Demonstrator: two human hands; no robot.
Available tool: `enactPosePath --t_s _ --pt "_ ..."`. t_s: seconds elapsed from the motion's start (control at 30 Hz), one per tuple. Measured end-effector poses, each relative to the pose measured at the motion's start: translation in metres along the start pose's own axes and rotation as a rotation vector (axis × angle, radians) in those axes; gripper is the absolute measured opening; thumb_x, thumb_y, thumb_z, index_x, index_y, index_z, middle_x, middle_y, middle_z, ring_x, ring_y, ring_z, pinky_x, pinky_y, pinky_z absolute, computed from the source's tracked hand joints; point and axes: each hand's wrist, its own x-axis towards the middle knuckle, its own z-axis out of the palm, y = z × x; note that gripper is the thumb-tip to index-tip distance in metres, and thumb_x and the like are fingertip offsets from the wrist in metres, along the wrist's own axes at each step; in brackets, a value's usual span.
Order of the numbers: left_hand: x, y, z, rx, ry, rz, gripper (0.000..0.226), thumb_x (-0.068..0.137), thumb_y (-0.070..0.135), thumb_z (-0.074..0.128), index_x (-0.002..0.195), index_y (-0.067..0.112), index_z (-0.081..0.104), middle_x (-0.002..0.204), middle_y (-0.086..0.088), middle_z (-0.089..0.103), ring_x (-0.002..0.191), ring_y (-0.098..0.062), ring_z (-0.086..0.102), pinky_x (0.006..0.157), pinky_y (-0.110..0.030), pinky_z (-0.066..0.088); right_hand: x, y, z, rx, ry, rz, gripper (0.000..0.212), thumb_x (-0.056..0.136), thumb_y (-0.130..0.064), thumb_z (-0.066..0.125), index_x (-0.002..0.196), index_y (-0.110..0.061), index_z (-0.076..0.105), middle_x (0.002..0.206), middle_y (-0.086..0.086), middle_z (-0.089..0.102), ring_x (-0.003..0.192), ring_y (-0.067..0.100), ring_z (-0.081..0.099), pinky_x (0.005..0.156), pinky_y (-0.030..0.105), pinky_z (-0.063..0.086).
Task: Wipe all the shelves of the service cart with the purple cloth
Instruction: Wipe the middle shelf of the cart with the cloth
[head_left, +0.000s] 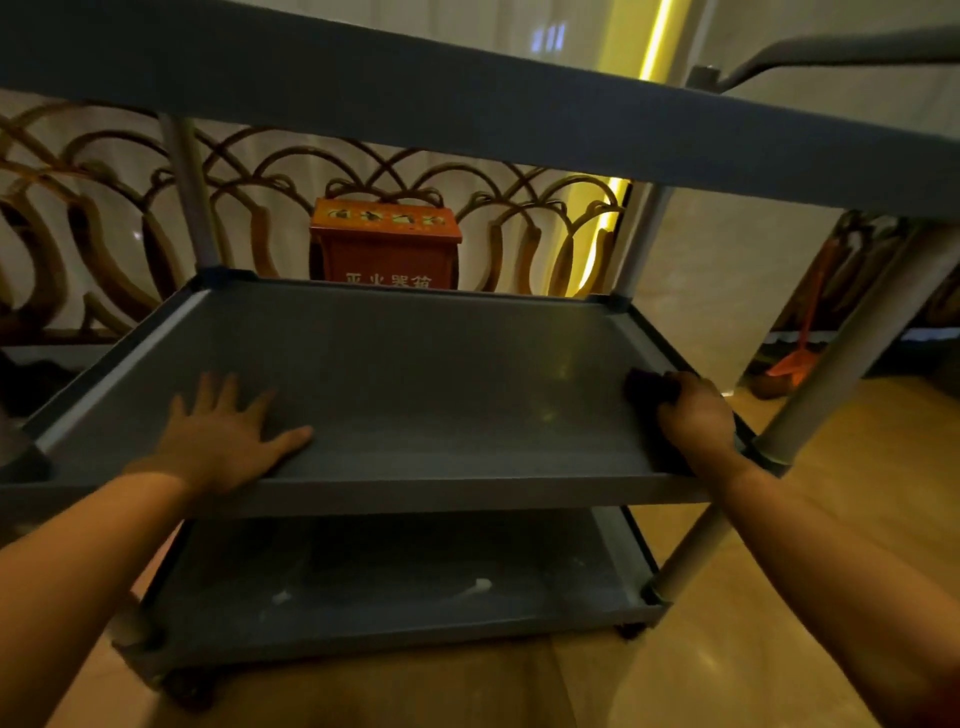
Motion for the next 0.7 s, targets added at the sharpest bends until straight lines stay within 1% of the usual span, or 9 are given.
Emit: enactPosePath --t_s 0.07,0.17,0.27,0.37,0.43,0.53,0.6,0.67,0.7 --pt "0.013 -0.003 -0.005 -0.022 -0.122 -0.001 0.108 0.06 0.095 0.011 0.155 0.044 0.01 0.167 -0.009 0.0 0.151 -0.039 -0.002 0.121 -0.059 0.005 0.03 -0.016 0.007 0.107 -0.002 0.159 0.041 0.094 -0.016 0.058 0.134 -0.009 0.057 0.13 0.023 0.061 0.113 0.045 0.062 0.095 0.053 0.054" --pt "0.028 0.005 0.004 -0.028 -0.165 0.048 0.106 0.059 0.096 0.007 0.154 0.049 0.003 0.167 -0.01 0.0 0.151 -0.038 -0.001 0.121 -0.057 0.004 0.077 -0.049 0.029 0.219 0.008 0.288 0.039 0.098 -0.023 0.056 0.131 -0.003 0.056 0.128 0.026 0.06 0.114 0.047 0.06 0.1 0.055 0.05" --pt "0.032 0.005 0.017 -0.043 -0.145 0.074 0.109 0.055 0.1 -0.003 0.152 0.051 -0.006 0.166 -0.01 -0.008 0.151 -0.036 -0.008 0.121 -0.054 -0.002 0.109 -0.072 0.058 0.254 0.033 0.282 0.043 0.099 -0.033 0.051 0.128 -0.001 0.056 0.127 0.025 0.061 0.114 0.046 0.06 0.099 0.057 0.05" --pt "0.033 0.005 0.022 -0.068 -0.136 0.09 0.116 0.046 0.102 -0.012 0.151 0.052 -0.012 0.166 -0.01 -0.014 0.151 -0.035 -0.015 0.12 -0.053 -0.007 0.143 -0.101 0.088 0.334 0.038 0.245 0.033 0.1 -0.023 0.05 0.12 0.0 0.062 0.123 0.022 0.064 0.114 0.042 0.061 0.1 0.051 0.05" --pt "0.03 0.007 0.022 -0.07 -0.137 0.11 0.115 0.047 0.101 -0.014 0.15 0.051 -0.015 0.165 -0.01 -0.018 0.15 -0.035 -0.018 0.12 -0.053 -0.01 0.157 -0.139 0.112 0.349 0.032 0.223 0.031 0.101 -0.019 0.051 0.122 0.001 0.061 0.124 0.025 0.064 0.115 0.042 0.06 0.102 0.05 0.048" --pt "0.026 0.012 0.022 -0.073 -0.148 0.11 0.111 0.051 0.098 -0.011 0.15 0.05 -0.016 0.164 -0.011 -0.022 0.149 -0.034 -0.023 0.12 -0.053 -0.012 0.15 -0.226 0.151 0.359 -0.033 0.062 0.031 0.097 -0.016 0.054 0.124 -0.006 0.062 0.124 0.023 0.064 0.115 0.041 0.061 0.102 0.049 0.048" --pt "0.026 0.012 0.016 -0.08 -0.156 0.096 0.102 0.063 0.096 -0.002 0.152 0.048 -0.013 0.164 -0.012 -0.02 0.149 -0.034 -0.022 0.12 -0.053 -0.012 0.124 -0.3 0.175 0.381 -0.108 -0.083 0.029 0.096 -0.016 0.054 0.123 -0.01 0.063 0.122 0.018 0.065 0.113 0.037 0.062 0.099 0.046 0.049" --pt "0.018 0.015 0.007 -0.117 -0.091 0.095 0.09 0.078 0.089 0.015 0.155 0.045 0.006 0.166 -0.014 -0.002 0.152 -0.034 -0.008 0.122 -0.053 -0.004 0.086 -0.368 0.194 0.426 -0.195 -0.248 0.031 0.097 -0.014 0.054 0.126 -0.013 0.063 0.125 0.015 0.065 0.116 0.033 0.061 0.101 0.043 0.047" --pt "0.01 0.014 0.004 -0.166 0.041 0.085 0.082 0.083 0.083 0.022 0.153 0.041 0.023 0.164 -0.013 0.017 0.152 -0.032 0.007 0.122 -0.052 0.006 0.065 -0.399 0.203 0.455 -0.234 -0.337 0.033 0.097 -0.013 0.054 0.129 -0.014 0.063 0.128 0.014 0.065 0.119 0.032 0.06 0.102 0.041 0.045"
